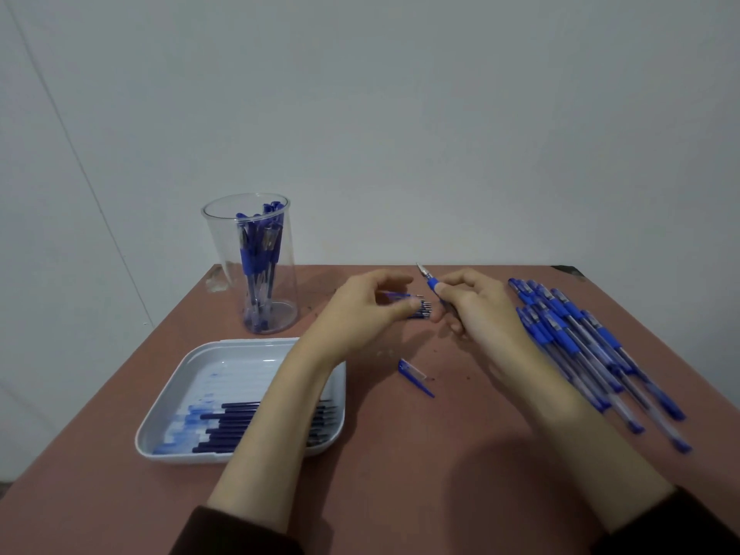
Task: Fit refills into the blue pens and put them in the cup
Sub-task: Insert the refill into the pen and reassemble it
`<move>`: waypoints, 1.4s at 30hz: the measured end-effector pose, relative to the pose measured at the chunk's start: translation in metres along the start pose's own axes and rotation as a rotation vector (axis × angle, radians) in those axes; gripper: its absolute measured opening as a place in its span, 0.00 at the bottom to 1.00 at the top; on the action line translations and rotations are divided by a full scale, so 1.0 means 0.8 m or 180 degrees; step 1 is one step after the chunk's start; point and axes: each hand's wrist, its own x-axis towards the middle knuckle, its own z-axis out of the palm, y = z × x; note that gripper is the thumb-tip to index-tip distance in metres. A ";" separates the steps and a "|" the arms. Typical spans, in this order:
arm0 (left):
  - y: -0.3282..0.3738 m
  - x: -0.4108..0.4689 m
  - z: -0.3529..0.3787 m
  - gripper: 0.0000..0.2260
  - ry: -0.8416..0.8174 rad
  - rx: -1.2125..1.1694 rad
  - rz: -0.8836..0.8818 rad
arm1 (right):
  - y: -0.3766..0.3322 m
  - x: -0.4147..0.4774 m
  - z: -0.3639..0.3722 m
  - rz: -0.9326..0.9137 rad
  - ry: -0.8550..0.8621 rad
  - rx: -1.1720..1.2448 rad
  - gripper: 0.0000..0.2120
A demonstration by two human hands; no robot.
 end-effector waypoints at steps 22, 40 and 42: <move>-0.013 0.002 -0.001 0.13 0.1076 0.0526 -0.0001 | 0.001 -0.004 -0.011 -0.1254 0.0061 -0.1592 0.05; -0.011 -0.001 -0.003 0.07 0.0811 0.0482 0.0109 | -0.003 -0.007 -0.013 -0.1336 -0.0173 -0.1861 0.07; -0.012 -0.001 -0.004 0.06 0.0783 0.0490 0.0118 | -0.002 -0.006 -0.014 -0.1327 -0.0188 -0.1750 0.08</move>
